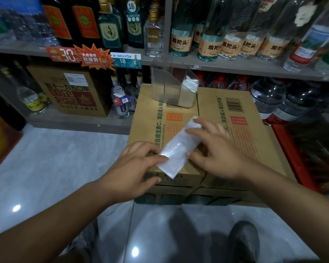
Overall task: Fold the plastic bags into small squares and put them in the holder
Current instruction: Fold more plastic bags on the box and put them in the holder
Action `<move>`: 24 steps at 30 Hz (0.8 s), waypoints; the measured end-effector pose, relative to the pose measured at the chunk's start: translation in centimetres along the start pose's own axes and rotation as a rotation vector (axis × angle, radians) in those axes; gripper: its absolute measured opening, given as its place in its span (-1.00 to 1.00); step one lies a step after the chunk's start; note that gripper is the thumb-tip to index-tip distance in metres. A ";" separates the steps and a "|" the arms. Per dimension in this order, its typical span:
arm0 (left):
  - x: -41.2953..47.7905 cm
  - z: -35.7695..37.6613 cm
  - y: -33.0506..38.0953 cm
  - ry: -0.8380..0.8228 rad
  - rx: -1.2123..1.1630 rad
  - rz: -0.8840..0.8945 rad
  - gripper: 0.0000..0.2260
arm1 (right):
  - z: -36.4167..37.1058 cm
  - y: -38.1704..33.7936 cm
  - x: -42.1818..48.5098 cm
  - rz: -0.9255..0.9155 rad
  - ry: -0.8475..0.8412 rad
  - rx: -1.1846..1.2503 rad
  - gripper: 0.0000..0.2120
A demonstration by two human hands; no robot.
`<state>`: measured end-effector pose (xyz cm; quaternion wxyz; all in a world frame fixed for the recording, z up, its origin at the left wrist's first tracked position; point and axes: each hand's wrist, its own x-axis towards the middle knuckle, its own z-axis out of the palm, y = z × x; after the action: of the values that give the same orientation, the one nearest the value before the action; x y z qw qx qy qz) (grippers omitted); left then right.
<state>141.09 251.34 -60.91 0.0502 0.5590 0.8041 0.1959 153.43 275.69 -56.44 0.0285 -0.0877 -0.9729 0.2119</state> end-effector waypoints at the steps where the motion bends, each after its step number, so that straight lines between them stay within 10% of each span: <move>1: 0.0 0.0 0.1 0.018 -0.008 -0.001 -0.57 | 0.1 -0.5 -0.3 -0.038 0.009 0.085 -0.45; 9: 0.4 -0.6 0.9 0.115 -0.108 -0.003 -0.70 | 1.2 0.2 -1.9 -0.188 -0.182 -0.035 -0.29; 17: 2.7 -2.2 2.4 0.193 -0.398 -0.023 -0.77 | 1.5 -0.4 -1.6 -0.203 0.031 0.077 -0.89; 24: 4.9 -1.9 2.6 0.000 -0.591 -0.195 -0.49 | 1.1 -0.4 -1.9 0.065 0.052 0.484 -0.83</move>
<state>141.03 256.16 -57.49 0.2293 0.4406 0.7620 0.4154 155.14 274.58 -57.30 0.0669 -0.1148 -0.8895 0.4372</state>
